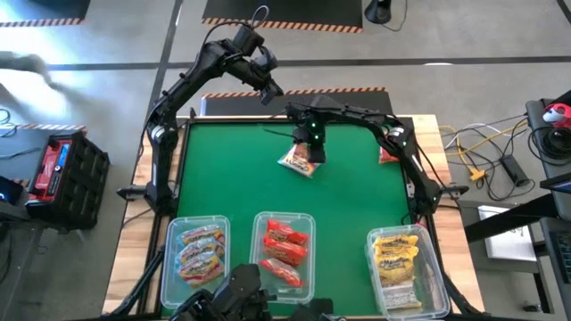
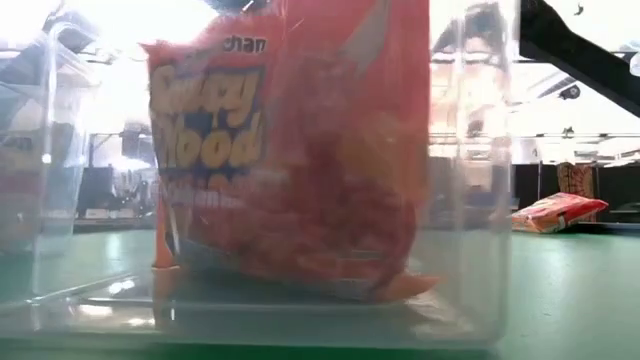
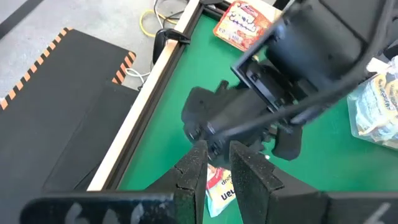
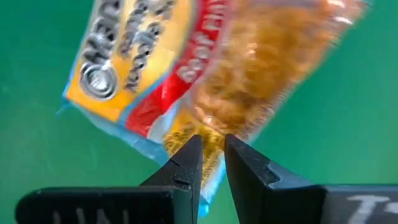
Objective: Sort Maruchan noodles
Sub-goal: Put the blue noodle pack into the left transparent bin
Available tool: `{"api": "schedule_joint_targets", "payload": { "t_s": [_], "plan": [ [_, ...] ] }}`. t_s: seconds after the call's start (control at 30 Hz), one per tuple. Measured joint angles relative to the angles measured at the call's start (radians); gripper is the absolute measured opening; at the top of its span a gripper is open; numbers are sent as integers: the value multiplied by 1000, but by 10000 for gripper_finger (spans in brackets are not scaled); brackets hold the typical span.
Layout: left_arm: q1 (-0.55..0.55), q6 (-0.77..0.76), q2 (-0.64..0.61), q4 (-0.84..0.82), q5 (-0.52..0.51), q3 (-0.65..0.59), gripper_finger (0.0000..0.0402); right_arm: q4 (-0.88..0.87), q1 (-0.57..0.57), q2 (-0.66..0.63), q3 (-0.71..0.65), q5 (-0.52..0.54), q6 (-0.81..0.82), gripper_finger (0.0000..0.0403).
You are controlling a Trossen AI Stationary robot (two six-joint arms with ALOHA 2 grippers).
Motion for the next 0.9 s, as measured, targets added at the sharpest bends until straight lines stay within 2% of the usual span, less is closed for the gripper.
{"api": "schedule_joint_targets", "payload": {
  "t_s": [0.17, 0.5, 0.57, 0.67, 0.77, 0.9],
  "plan": [
    [2, 0, 0, -5, 0, 0, 52, 39, 29, 0, -6, 8, -126, 58],
    [9, -5, -13, -18, 1, 1, 52, 162, 78, -4, -47, 110, -154, 58],
    [12, -12, -21, -23, 2, 1, 52, 160, 82, -4, -53, 123, -84, 58],
    [15, -24, -33, -35, 1, 2, 52, 148, 82, -4, -56, 103, 107, 58],
    [14, -31, -52, -53, 1, 2, 52, 96, 67, -4, -66, -5, 341, 58],
    [14, -41, -81, -72, 1, 2, 52, 88, 51, -7, -120, -135, 565, 58]
  ]
}}
